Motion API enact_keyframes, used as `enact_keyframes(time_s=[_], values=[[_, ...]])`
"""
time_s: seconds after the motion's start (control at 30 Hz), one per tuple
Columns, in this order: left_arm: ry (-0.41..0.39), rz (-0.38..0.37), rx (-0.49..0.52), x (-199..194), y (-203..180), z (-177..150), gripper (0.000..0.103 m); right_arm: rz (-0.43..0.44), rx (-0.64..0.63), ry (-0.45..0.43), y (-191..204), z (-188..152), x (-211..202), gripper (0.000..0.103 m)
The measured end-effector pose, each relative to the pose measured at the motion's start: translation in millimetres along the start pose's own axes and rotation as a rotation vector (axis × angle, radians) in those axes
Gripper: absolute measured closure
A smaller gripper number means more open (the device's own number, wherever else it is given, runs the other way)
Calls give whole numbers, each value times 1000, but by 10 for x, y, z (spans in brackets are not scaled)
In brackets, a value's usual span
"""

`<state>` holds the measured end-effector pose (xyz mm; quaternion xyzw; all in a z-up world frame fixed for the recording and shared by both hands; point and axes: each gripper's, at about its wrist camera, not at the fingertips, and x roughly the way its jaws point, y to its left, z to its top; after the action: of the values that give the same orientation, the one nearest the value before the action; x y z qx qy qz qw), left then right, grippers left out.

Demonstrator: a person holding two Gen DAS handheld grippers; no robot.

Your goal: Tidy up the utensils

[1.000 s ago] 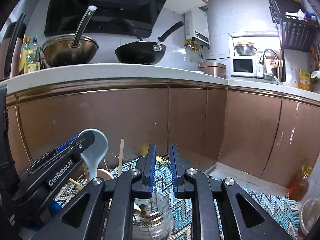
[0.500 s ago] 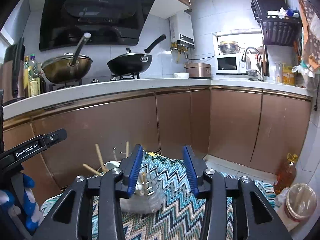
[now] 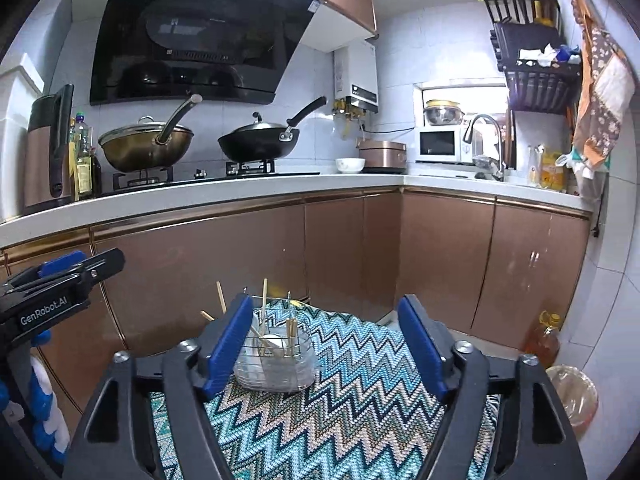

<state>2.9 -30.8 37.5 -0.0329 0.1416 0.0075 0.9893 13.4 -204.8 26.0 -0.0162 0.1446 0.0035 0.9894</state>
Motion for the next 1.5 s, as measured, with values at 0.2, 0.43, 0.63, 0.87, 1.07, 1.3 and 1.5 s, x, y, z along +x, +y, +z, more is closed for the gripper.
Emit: enact_keyframes(time_s=[0.2,0.43,0.63,0.87,1.07,1.3,1.5], values=[[-25,38,20,-93,9,56,30,-33,-13,-6,13,19,-87,8],[-68,64,31,-101,46,44,30,-79,-13,-12,-44,0,-95,0],[-79,64,28,-60,70,40,30,-103,-11,-10,-92,-5,-64,0],[-71,67,33,-6,76,14,30,-120,-20,4,-109,-35,-13,0],[-62,76,32,40,89,-15,30,-140,-28,5,-103,-41,-1,0],[-49,81,44,100,71,-43,30,-183,-26,18,-151,-50,3,0],[-39,83,58,139,23,-66,30,-196,-4,7,-231,-34,-21,0]])
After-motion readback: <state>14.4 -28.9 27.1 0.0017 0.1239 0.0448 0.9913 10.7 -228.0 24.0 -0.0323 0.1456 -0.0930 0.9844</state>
